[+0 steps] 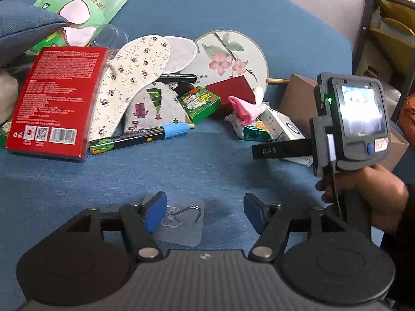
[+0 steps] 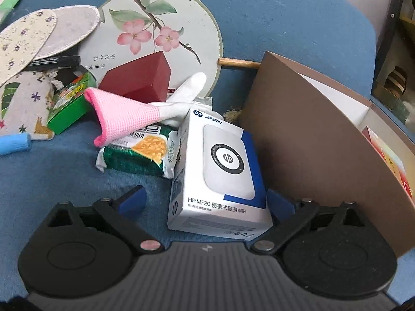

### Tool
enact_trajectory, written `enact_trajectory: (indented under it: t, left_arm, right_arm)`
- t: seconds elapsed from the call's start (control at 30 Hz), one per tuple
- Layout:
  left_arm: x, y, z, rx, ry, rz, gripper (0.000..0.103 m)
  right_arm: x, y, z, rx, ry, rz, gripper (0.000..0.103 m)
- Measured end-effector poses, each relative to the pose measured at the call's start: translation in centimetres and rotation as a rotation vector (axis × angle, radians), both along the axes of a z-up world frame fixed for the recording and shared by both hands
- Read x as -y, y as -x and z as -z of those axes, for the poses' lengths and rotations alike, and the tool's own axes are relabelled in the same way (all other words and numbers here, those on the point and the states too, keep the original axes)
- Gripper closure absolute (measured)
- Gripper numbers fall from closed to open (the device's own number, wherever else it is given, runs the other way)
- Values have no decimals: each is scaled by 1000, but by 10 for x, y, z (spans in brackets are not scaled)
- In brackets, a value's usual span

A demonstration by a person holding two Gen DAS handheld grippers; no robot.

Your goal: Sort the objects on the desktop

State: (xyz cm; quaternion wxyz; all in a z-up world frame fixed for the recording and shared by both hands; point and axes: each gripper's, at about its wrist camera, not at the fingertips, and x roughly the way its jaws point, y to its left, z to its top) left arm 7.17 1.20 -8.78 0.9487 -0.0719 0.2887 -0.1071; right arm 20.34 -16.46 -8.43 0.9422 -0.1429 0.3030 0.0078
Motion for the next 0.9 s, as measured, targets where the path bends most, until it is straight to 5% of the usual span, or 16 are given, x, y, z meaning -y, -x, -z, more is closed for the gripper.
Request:
enact_trajectory:
  t: [0.13, 0.3, 0.37, 0.63, 0.9]
  left_arm:
    - [-8, -3, 0, -4, 13, -48, 34]
    - [-17, -4, -1, -8, 25, -91, 34]
    - [-16, -3, -2, -11, 16, -90, 34]
    - [-14, -3, -2, -13, -9, -87, 34]
    - [-17, -3, -2, -13, 0, -80, 34]
  right_arm:
    - [5, 3, -3, -18, -36, -47, 13]
    - [1, 51, -11, -65, -50, -291, 16]
    - [6, 69, -10, -137, -131, -380, 34]
    - [18, 67, -38, -45, -243, -156, 4]
    - [-8, -6, -34, -112, -283, 107, 2]
